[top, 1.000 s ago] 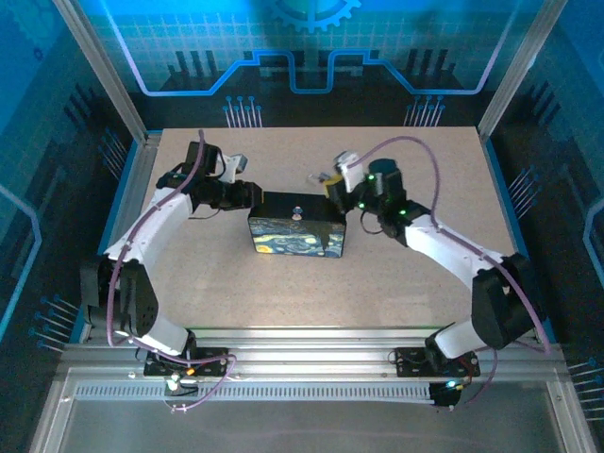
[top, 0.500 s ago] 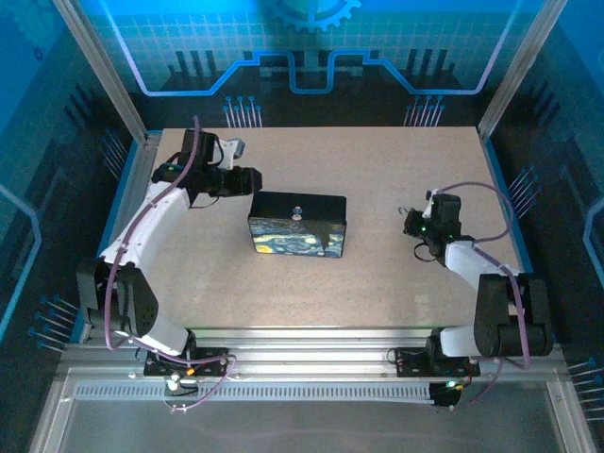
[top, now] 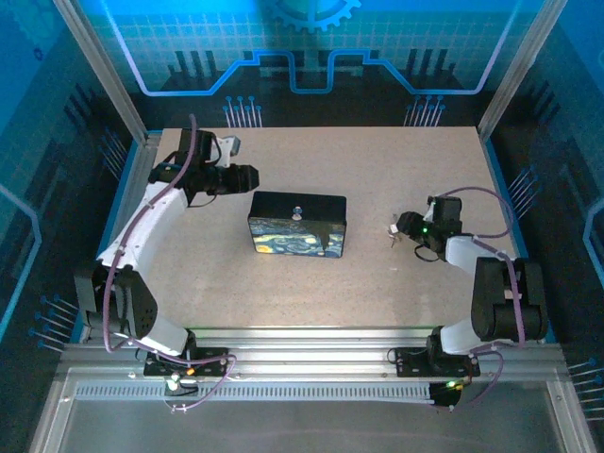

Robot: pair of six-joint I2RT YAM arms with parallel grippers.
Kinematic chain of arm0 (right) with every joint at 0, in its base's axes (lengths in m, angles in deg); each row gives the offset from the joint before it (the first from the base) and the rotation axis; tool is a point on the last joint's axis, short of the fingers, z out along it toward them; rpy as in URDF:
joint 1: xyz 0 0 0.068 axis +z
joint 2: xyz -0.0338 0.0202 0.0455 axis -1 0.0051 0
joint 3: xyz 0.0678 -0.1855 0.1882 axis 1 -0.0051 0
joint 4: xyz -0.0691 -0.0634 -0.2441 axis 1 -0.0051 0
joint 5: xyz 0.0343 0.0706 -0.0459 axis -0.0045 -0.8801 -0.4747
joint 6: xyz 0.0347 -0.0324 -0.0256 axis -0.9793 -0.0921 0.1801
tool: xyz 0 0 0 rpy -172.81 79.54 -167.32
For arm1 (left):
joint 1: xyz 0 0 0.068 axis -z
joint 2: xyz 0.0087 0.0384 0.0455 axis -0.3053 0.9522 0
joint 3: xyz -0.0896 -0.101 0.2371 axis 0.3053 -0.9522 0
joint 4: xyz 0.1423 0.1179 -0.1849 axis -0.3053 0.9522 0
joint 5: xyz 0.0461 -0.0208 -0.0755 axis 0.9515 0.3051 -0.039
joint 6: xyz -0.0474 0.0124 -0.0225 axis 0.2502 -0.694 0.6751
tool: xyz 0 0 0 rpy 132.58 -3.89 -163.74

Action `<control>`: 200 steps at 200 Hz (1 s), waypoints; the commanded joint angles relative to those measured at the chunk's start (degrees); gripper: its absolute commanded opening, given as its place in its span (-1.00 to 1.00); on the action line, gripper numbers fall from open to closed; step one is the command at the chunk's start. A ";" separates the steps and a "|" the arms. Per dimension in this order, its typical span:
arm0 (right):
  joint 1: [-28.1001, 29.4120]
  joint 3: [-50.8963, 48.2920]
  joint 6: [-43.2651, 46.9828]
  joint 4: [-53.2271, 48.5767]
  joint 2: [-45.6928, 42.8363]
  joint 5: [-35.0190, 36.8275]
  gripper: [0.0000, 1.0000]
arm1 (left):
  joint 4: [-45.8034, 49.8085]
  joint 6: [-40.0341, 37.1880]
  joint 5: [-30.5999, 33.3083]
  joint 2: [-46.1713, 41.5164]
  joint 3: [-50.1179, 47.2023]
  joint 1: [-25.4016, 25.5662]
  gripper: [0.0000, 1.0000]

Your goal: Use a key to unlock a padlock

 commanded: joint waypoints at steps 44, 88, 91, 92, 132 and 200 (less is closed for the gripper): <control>5.96 8.78 38.66 -2.68 -12.19 -24.68 0.96 | 0.97 1.42 1.25 -0.04 -0.37 -2.78 0.08; 13.36 20.86 64.44 -18.02 -6.56 -40.83 1.00 | 1.16 1.23 -0.02 -0.04 -1.57 -2.78 0.10; 14.00 22.15 66.31 -20.24 -5.58 -41.04 1.00 | 1.37 1.15 -0.02 -0.08 -1.58 -2.78 0.10; 14.08 22.71 66.86 -20.97 -5.24 -41.28 1.00 | 1.45 1.11 -0.02 -0.07 -1.54 -2.78 0.10; 18.80 34.50 79.90 -33.49 3.28 -42.90 1.00 | 2.63 0.47 -0.11 -0.72 -1.49 -2.79 0.11; 23.63 43.11 85.35 -41.80 12.59 -36.83 1.00 | 4.00 -0.80 0.24 -1.37 -0.69 -2.78 0.12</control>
